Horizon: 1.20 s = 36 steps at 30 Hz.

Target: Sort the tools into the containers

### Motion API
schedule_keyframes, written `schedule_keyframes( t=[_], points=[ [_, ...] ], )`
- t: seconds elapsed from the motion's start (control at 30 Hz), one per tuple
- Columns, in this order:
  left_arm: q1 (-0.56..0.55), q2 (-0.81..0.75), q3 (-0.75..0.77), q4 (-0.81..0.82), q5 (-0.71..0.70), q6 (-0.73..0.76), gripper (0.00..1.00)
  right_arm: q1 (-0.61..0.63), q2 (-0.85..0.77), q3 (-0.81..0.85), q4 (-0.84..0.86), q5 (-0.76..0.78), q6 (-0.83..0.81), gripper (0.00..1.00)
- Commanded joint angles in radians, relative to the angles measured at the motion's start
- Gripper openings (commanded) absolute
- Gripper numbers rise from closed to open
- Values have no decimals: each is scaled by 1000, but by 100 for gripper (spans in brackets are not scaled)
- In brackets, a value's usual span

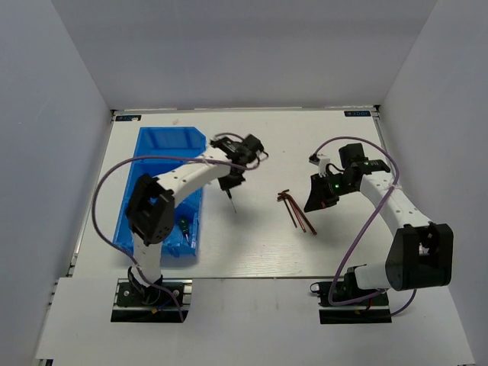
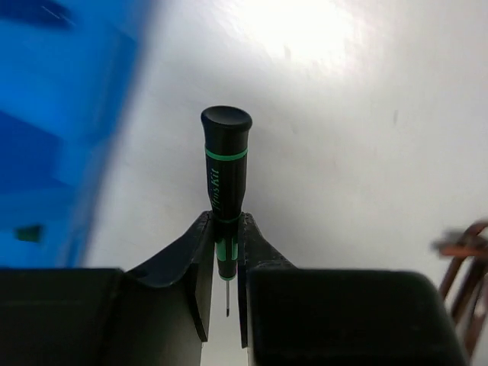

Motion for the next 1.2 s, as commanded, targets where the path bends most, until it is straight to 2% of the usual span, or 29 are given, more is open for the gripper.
schedule_keyframes(
  t=[0.0, 0.13, 0.23, 0.33, 0.53, 0.57, 0.67, 0.7, 0.73, 0.77, 0.8, 0.93, 0.97, 1.03, 1.07, 1.1, 1.13, 1.17],
  points=[
    [94, -125, 47, -94, -135, -17, 0, -3, -3, -4, -27, -181, -200, 0],
    [183, -174, 47, -128, -213, -41, 0, 0, 14, 16, -70, -184, -267, 1],
    [246, -183, 47, -151, -250, -52, 0, 0, 24, 33, -82, -173, -287, 26],
    [293, -194, 24, -171, -273, -63, 0, 0, 33, 39, -87, -158, -290, 38],
    [379, -255, -68, -138, -293, -109, 3, -3, 40, 42, -99, -146, -303, 41],
    [389, -256, -68, -137, -293, -135, 10, -3, 46, 44, -99, -144, -303, 43],
    [418, -265, -108, -148, -283, -158, 22, -3, 55, 61, -107, -116, -300, 54],
    [428, -265, -122, -148, -273, -158, 36, -3, 66, 64, -109, -90, -301, 66],
    [439, -265, -122, -148, -273, -167, 44, 0, 69, 64, -104, -75, -291, 68],
    [439, -265, -134, -148, -263, -167, 52, 0, 76, 64, -93, -34, -280, 77],
    [439, -275, -134, -138, -263, -167, 63, 0, 75, 59, -70, 1, -268, 80],
    [448, -294, -143, -85, -253, -95, 74, 9, 69, 18, 12, 107, -240, 76],
    [448, -303, -130, -58, -244, -68, 74, 18, 73, 13, 40, 159, -237, 74],
    [448, -317, -114, -32, -235, 18, 74, 24, 96, -4, 83, 189, -208, 62],
    [448, -317, -105, 14, -197, 58, 70, 37, 104, -2, 91, 222, -205, 60],
    [435, -353, -105, 52, -174, 169, 63, 41, 125, -7, 102, 232, -203, 57],
    [435, -378, -135, 101, -143, 246, 28, 47, 148, -8, 121, 235, -200, 49],
    [426, -404, -155, 191, -50, 314, 14, 58, 171, -8, 125, 253, -201, 47]
  ],
)
